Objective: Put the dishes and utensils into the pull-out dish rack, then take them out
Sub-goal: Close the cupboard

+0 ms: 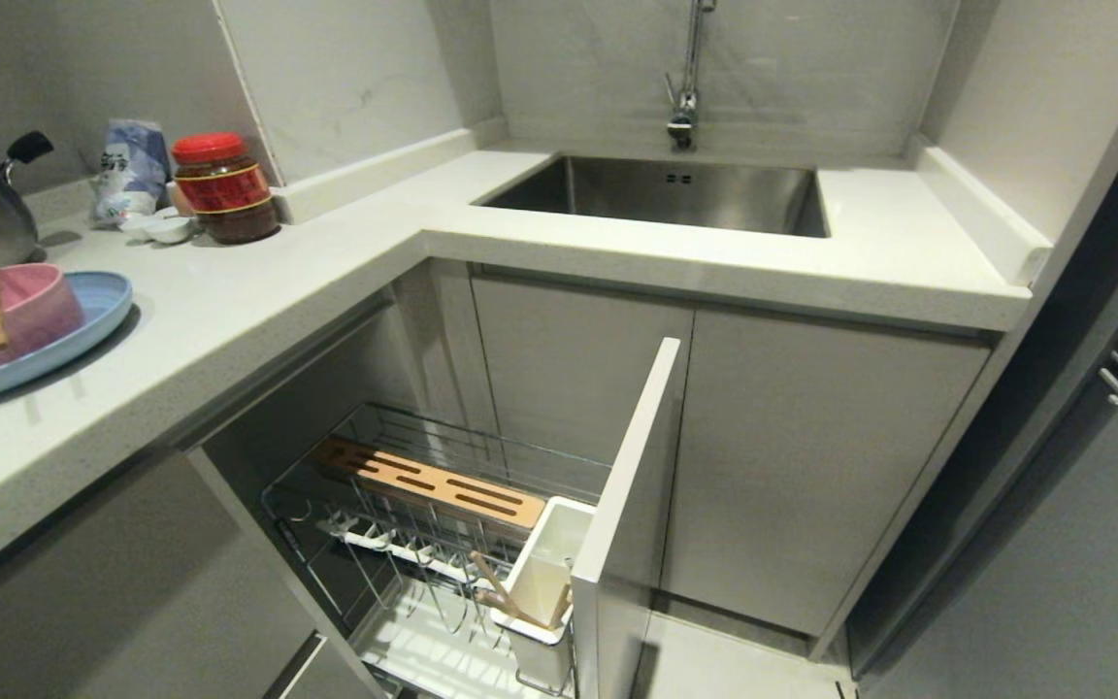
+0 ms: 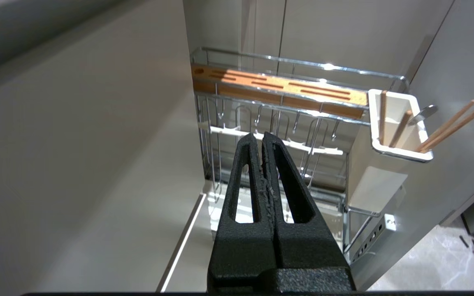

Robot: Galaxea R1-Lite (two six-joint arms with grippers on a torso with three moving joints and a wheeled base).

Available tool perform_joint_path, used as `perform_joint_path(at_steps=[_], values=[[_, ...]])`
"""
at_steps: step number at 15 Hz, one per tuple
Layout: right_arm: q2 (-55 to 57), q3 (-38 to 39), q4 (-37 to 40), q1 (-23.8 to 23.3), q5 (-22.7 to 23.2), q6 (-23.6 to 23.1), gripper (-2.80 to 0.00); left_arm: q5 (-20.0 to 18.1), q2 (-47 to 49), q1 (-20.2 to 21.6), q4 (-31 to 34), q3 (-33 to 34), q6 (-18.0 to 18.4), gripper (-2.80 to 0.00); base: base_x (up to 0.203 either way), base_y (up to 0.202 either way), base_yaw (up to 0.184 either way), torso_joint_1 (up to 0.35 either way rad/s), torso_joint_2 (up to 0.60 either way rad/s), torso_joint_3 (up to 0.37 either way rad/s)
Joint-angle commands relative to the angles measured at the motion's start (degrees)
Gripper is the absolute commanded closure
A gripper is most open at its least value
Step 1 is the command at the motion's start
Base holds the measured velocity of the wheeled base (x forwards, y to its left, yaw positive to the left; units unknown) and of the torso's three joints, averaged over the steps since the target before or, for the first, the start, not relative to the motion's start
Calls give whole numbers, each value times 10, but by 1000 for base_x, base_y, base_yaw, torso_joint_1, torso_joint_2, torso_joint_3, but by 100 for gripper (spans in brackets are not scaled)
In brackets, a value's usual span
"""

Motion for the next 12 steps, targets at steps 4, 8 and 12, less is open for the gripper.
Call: perform_joint_path(at_steps=[4,8,12], values=[[0,15,-1,0,0,0,0,0,1,0,0,4,0,0,0,0,0,3,-1,203],[0,15,0,0,0,0,0,0,1,0,-1,4,0,0,0,0,0,4,2,203],[0,15,-1,0,0,0,0,0,1,0,-1,4,0,0,0,0,0,2,2,200]])
